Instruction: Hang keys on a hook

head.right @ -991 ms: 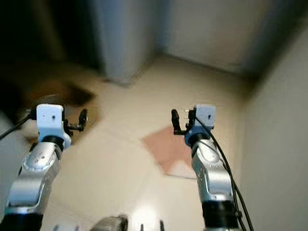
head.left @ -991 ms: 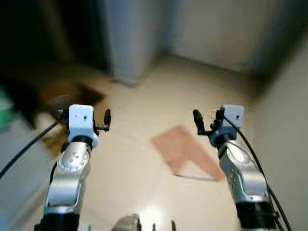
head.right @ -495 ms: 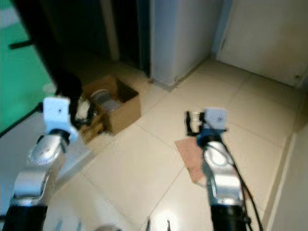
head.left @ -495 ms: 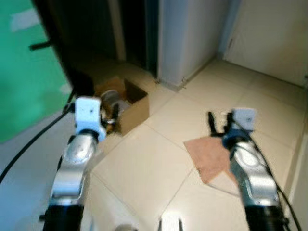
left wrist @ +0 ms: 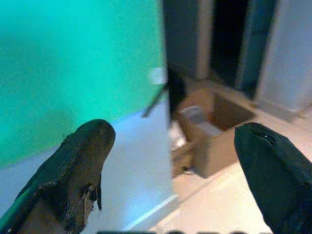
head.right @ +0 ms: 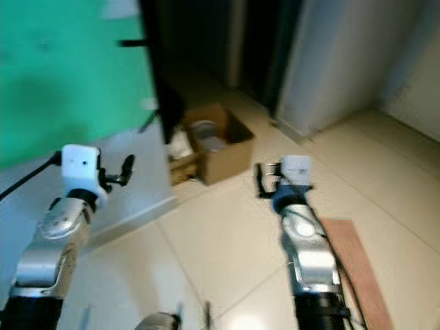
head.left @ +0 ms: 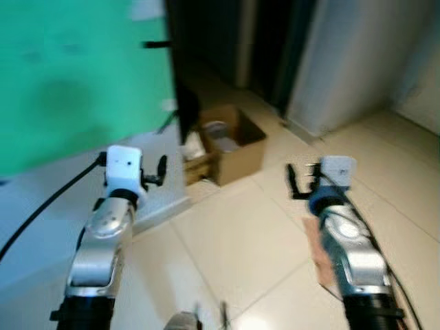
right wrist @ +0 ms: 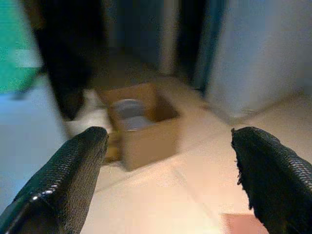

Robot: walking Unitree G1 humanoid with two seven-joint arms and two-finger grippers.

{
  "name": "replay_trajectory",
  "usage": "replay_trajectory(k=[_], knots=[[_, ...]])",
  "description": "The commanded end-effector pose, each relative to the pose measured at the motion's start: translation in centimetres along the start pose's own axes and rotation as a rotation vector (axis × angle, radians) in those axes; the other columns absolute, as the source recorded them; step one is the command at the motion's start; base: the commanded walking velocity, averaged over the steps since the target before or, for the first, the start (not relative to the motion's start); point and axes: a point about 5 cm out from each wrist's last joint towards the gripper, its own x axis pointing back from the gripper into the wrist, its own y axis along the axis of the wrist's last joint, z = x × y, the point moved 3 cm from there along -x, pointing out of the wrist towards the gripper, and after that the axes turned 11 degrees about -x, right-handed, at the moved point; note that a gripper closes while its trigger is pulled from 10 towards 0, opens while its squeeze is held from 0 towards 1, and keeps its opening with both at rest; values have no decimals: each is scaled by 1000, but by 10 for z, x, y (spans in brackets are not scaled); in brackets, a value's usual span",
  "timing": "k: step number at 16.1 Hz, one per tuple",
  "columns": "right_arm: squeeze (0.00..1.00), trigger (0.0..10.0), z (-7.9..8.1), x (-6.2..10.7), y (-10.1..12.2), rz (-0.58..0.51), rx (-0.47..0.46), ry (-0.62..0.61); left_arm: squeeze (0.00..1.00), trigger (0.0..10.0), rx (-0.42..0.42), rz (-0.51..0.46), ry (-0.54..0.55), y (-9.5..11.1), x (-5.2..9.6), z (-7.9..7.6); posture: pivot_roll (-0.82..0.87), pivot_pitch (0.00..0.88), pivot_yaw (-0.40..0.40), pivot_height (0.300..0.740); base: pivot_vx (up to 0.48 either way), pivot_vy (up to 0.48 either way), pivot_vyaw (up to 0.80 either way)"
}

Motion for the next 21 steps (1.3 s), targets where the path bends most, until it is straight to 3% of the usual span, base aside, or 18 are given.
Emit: replay_trajectory(k=[1, 13, 21], knots=[[1000, 10000, -6, 0, 3, -3, 4, -23, 161, 10000, -4, -14, -13, 5, 0, -3, 13, 0, 3, 740, 274, 0, 0], [1000, 10000, -13, 1, 2, -10, -22, -78, 192, 10000, -14, -12, -36, 6, -5, -3, -5, 0, 40, 740, 337, 0, 0], [1000, 10000, -10, 0, 0, -17, -45, -95, 208, 10000, -34, -18, -50, 9, -9, 0, -5, 0, 72, 740, 323, 0, 800]])
